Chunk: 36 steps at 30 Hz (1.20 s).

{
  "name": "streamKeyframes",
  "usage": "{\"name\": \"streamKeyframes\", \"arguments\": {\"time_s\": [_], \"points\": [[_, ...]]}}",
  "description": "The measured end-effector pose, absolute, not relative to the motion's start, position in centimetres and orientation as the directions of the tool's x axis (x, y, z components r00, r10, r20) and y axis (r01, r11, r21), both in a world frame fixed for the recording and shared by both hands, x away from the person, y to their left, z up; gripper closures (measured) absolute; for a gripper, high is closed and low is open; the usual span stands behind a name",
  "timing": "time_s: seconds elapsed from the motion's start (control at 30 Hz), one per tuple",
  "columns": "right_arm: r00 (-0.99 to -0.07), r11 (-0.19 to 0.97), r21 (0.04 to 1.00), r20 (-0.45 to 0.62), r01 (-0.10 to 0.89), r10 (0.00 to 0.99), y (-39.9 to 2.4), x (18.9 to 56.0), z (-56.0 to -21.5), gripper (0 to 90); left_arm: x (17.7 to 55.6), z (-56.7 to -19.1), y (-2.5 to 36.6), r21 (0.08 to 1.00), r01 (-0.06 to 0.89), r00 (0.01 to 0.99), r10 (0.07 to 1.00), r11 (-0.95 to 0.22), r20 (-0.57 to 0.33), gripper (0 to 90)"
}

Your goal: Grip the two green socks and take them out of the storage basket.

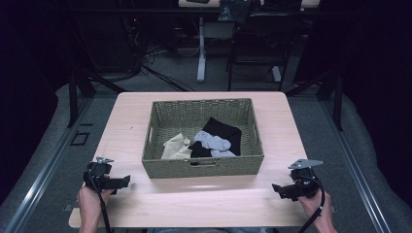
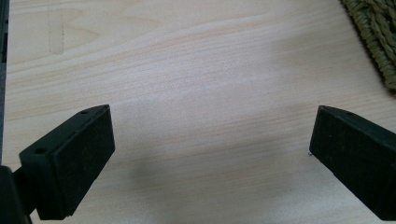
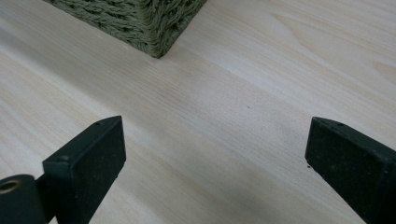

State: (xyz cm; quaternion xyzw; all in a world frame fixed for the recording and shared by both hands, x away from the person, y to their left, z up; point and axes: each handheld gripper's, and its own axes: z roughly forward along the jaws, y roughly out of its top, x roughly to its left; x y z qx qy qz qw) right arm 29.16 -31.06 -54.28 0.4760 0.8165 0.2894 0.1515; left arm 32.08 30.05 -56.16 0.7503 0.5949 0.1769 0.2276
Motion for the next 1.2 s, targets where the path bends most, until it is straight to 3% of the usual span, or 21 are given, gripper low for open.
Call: {"name": "streamKeyframes", "arguments": {"time_s": [0.7,1.0,1.2], "points": [[-0.498,0.375,0.618,0.031,0.691,0.866,-31.0,29.0,-54.1,4.8,31.8,-54.6,29.7,0.562,0.806,0.245,0.969,-0.187,-0.029,0.2],[-0.490,0.358,0.613,0.055,0.704,0.870,-31.3,29.3,-54.4,4.9,31.7,-51.5,30.0,0.609,0.779,0.260,0.961,-0.148,-0.099,0.1],[-0.487,0.356,0.621,0.048,0.698,0.872,-31.3,29.0,-54.1,4.9,31.8,-49.2,29.0,0.632,0.751,0.305,0.949,-0.192,-0.074,0.1]]}}
